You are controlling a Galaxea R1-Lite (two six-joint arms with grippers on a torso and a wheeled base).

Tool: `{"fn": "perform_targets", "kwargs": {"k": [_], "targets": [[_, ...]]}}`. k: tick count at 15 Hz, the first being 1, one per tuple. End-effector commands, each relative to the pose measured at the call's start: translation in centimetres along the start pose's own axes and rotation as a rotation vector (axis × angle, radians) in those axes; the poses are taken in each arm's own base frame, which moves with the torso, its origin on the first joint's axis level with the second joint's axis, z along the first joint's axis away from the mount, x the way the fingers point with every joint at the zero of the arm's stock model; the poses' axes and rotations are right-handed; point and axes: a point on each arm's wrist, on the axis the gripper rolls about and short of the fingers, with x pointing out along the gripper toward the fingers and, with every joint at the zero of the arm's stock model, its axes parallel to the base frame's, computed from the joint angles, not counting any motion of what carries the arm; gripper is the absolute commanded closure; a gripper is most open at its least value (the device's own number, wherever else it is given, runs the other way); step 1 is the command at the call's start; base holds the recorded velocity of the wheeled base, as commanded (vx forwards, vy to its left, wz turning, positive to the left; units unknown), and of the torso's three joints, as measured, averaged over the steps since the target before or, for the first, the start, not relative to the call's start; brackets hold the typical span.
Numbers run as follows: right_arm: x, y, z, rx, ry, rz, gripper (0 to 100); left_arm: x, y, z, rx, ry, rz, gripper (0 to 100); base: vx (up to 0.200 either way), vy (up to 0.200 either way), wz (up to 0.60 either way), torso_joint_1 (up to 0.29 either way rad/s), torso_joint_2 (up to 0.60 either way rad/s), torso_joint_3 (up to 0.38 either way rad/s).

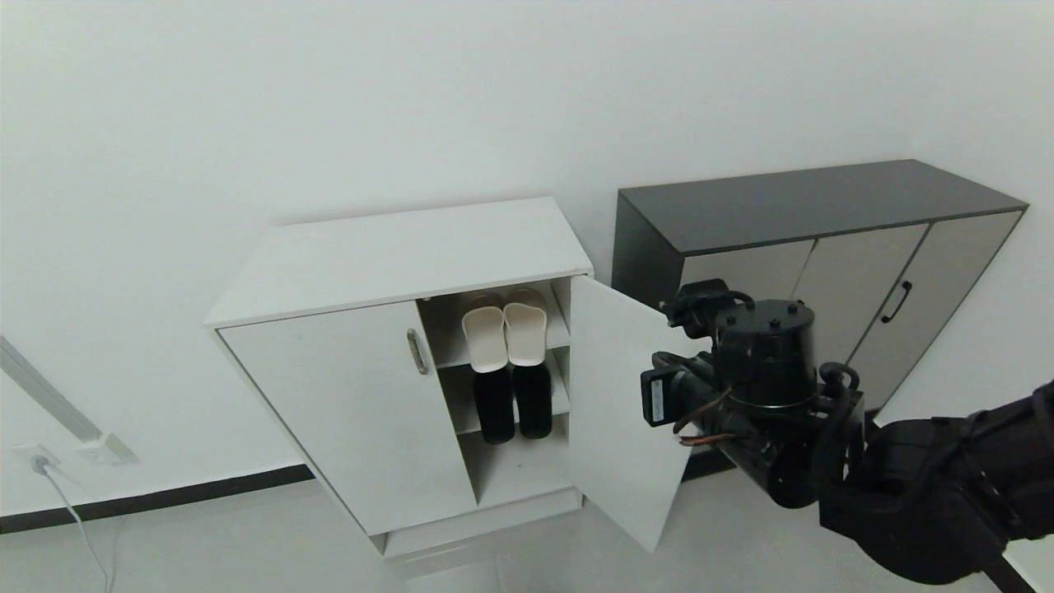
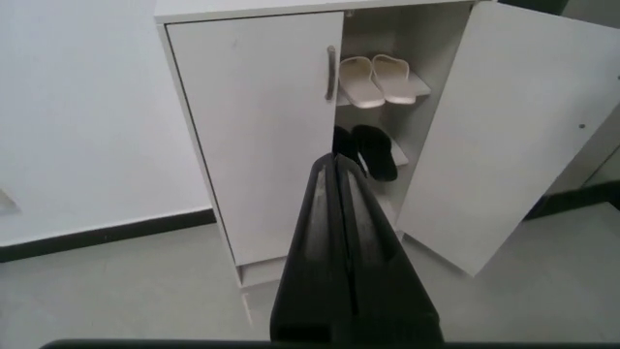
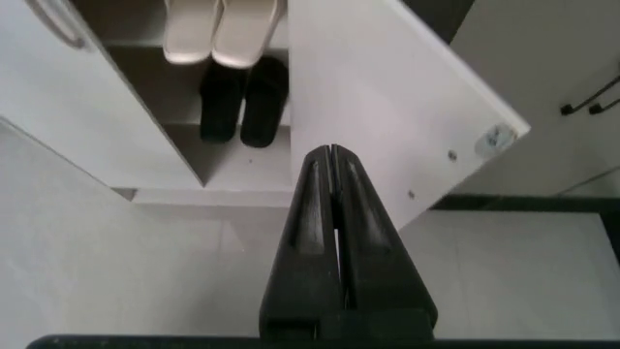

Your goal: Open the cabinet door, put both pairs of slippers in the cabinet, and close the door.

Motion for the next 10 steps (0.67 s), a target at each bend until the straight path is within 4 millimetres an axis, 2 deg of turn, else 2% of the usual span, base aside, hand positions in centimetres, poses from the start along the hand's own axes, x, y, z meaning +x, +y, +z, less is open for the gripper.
{"fn": "perform_targets", "kwargs": {"k": [1,5,10], "targets": [[2.1,-1.0,0.3,0.016,-0.006,-0.04,100,0.0,0.0,0.0,0.0,0.001,0.001,100,0.0,0.0,0.0,0.0,0.0,0.0],[6.5,-4.6,-0.2,0.046,0.003,-0.162,100,0.0,0.0,0.0,0.0,0.0,0.002,100,0.0,0.0,0.0,0.0,0.0,0.0],[8.4,-8.7,0.4,0.092,-0.012,-0.207,100,0.0,0.0,0.0,-0.003,0.0,0.004,100,0.0,0.0,0.0,0.0,0.0,0.0]]}}
